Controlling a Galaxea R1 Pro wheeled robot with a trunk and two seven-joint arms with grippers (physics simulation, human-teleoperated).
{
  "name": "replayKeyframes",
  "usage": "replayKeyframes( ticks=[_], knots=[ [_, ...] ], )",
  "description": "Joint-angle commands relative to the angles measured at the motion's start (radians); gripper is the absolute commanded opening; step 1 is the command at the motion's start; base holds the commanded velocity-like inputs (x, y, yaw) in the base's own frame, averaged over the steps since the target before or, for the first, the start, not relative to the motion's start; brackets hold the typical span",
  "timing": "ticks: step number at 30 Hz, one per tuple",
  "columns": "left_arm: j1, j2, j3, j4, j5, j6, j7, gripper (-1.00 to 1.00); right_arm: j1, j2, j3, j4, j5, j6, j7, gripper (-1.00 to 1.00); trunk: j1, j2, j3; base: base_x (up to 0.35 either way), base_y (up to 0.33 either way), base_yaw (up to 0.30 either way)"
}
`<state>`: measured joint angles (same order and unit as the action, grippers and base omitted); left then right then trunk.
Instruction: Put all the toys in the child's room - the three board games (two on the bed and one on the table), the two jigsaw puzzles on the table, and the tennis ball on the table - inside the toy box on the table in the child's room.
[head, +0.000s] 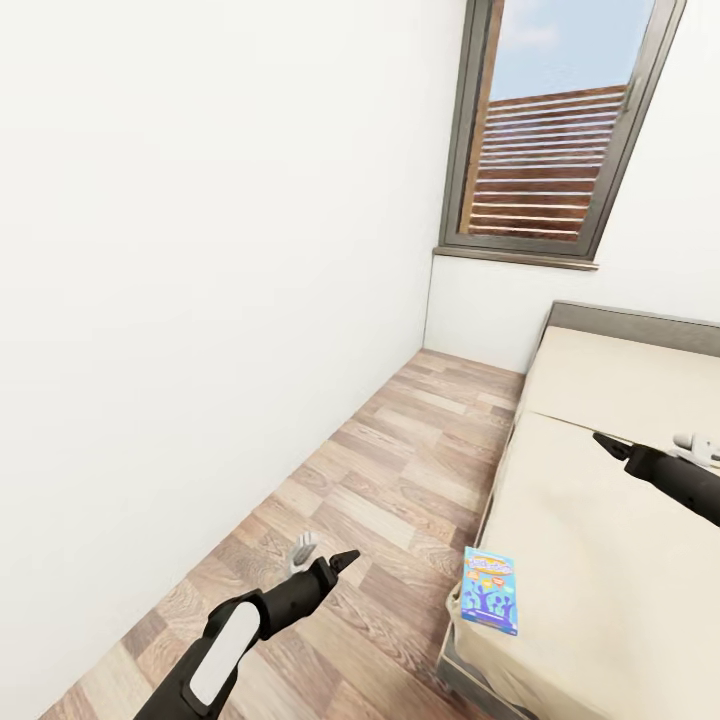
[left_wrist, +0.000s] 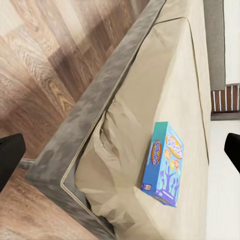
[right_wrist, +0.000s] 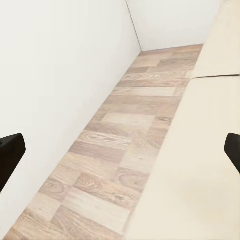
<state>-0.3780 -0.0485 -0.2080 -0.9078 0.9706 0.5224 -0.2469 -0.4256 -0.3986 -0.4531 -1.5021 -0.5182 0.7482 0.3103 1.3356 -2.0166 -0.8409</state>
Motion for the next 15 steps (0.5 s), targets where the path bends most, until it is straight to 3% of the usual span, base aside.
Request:
replayKeyframes(
  ticks=[1, 15],
  knots=[
    [-0.001, 0.000, 0.000, 0.001, 0.004, 0.004, -0.003, 1.00, 0.000, 0.000, -0.002, -0.005, 0.001, 0.012, 0.005, 1.00, 0.000, 0.000, -0.001, 0.000, 0.053, 0.000],
    [-0.001, -0.005, 0.000, 0.013, 0.002, -0.004, -0.005, 1.00, 0.003, 0.000, -0.003, -0.020, 0.002, 0.043, 0.006, 1.00, 0.000, 0.000, -0.001, 0.000, 0.023, 0.000]
  ],
)
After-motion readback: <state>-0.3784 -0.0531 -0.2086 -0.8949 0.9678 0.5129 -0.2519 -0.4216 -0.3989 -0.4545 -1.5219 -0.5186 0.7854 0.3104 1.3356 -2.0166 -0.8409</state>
